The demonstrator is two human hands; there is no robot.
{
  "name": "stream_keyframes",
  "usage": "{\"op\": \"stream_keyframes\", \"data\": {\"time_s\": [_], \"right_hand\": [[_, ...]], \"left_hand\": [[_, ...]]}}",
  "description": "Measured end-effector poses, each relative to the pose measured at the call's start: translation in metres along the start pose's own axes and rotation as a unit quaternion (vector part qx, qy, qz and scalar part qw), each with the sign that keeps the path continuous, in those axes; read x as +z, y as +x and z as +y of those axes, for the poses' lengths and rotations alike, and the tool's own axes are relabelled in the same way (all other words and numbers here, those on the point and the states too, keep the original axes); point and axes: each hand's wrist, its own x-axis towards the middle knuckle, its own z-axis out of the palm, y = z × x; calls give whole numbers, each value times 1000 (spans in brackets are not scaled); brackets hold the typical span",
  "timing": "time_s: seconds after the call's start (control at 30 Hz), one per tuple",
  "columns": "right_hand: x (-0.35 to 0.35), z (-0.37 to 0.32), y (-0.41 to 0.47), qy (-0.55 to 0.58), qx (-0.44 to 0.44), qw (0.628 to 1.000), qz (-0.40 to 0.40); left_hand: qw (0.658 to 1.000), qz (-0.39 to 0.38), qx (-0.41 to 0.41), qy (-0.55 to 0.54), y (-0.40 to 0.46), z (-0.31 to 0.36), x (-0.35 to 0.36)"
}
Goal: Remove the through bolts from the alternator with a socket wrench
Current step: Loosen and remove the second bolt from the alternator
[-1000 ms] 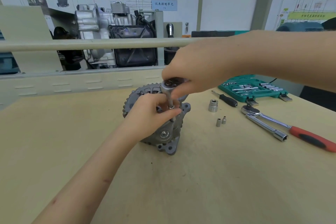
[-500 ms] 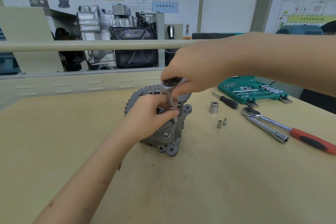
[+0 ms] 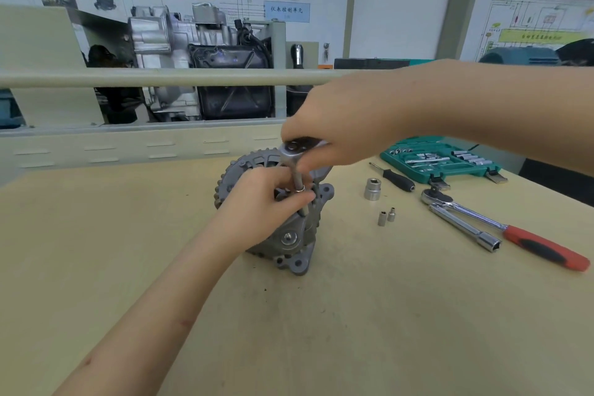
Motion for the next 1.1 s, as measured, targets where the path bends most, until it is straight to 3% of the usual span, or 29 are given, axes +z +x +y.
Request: {"op": "stream_keyframes", "data": {"time_s": [0.1, 0.27, 0.37, 0.53, 0.8, 0.97, 1.1], "right_hand": [[-3, -2, -1, -2, -3, 1000, -19], [-8, -6, -4, -51, 22, 998, -10], [-7, -8, -5, -38, 27, 999, -12], [-8, -7, -4, 33, 16, 999, -31], [-14, -12, -8, -26, 39, 998, -29], [-15, -11, -12, 26, 35, 998, -39], [-17, -11, -13, 31, 33, 998, -52]], "left_hand": [[1000, 14, 8, 6, 0, 1, 1], [986, 113, 40, 112, -2, 4, 8], [991, 86, 49, 92, 0, 4, 5], [999, -31, 23, -3, 0, -2, -1], [995, 55, 25, 78, 1, -2, 5], [999, 3, 36, 28, 0, -1, 1], [999, 25, 37, 13, 0, -1, 3]]}}
